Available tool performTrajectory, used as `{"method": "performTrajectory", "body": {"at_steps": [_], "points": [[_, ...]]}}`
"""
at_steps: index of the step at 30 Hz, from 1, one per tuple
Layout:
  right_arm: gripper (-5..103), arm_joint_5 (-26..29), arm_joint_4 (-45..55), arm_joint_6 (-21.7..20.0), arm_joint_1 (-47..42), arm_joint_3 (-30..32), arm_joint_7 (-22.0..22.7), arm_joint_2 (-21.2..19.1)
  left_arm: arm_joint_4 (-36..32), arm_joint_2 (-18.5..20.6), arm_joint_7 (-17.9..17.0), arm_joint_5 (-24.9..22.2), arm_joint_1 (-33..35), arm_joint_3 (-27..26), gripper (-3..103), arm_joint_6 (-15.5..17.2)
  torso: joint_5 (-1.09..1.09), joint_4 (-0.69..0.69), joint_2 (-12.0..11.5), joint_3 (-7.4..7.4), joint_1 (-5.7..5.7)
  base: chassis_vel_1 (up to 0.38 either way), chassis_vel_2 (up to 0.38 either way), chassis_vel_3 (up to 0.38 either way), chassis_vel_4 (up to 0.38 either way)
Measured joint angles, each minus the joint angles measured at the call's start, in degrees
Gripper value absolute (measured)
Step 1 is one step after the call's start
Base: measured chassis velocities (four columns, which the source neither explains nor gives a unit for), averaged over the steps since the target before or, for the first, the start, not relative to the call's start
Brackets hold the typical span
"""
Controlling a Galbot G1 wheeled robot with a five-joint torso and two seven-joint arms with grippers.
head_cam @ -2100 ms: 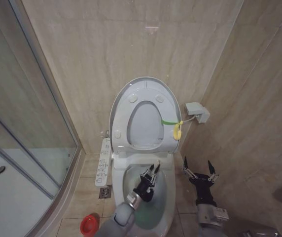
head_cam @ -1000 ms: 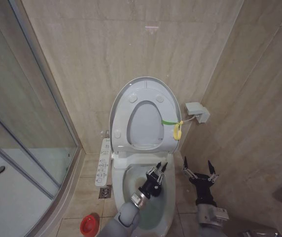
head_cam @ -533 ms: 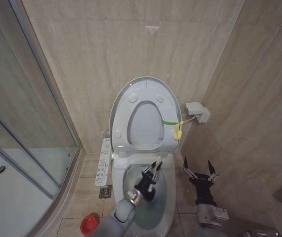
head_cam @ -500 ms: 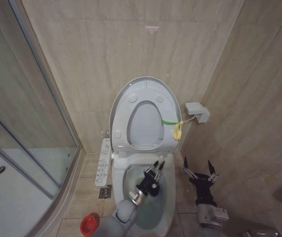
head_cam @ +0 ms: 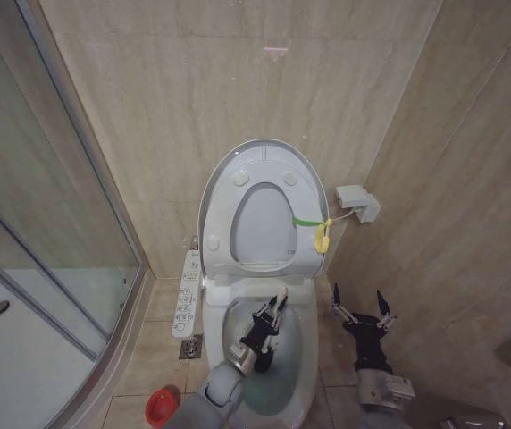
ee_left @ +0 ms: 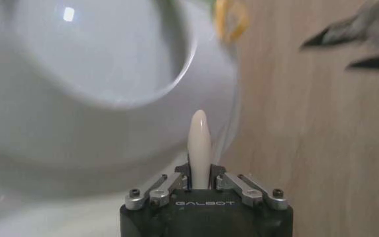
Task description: Open the toilet lid, clean the toilet bowl with a toilet brush, close the toilet lid, and flush.
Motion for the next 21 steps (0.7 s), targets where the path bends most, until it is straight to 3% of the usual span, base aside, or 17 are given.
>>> {"method": "performTrajectory", "body": {"at_steps": [4, 12, 15, 19, 21], "points": [[100, 0.0, 0.0, 0.0, 0.0, 0.0, 0.0, 0.0, -0.3, -0.6, 1.7, 1.3, -0.1, 0.2, 19, -2.6, 0.0, -0.02, 0.0, 0.0, 0.0, 0.0, 0.0, 0.0, 0.0], [100, 0.0, 0.0, 0.0, 0.0, 0.0, 0.0, 0.0, 3.7, 0.0, 2.4, 2.5, -0.2, -1.5, 19, -0.1, 0.0, 0.02, 0.0, 0.0, 0.0, 0.0, 0.0, 0.0, 0.0], [100, 0.0, 0.0, 0.0, 0.0, 0.0, 0.0, 0.0, 2.9, 0.1, 2.6, 2.4, -0.3, -1.5, 19, -1.2, 0.0, 0.01, 0.0, 0.0, 0.0, 0.0, 0.0, 0.0, 0.0], [100, 0.0, 0.0, 0.0, 0.0, 0.0, 0.0, 0.0, 1.1, -1.2, 3.2, 0.6, -0.8, -0.4, 19, -5.5, -0.02, -0.02, 0.0, 0.0, 0.0, 0.0, 0.0, 0.0, 0.0], [100, 0.0, 0.0, 0.0, 0.0, 0.0, 0.0, 0.0, 1.1, -1.4, 3.5, 0.2, -0.8, -0.2, 19, -5.8, -0.02, -0.02, 0.0, 0.0, 0.0, 0.0, 0.0, 0.0, 0.0]]}}
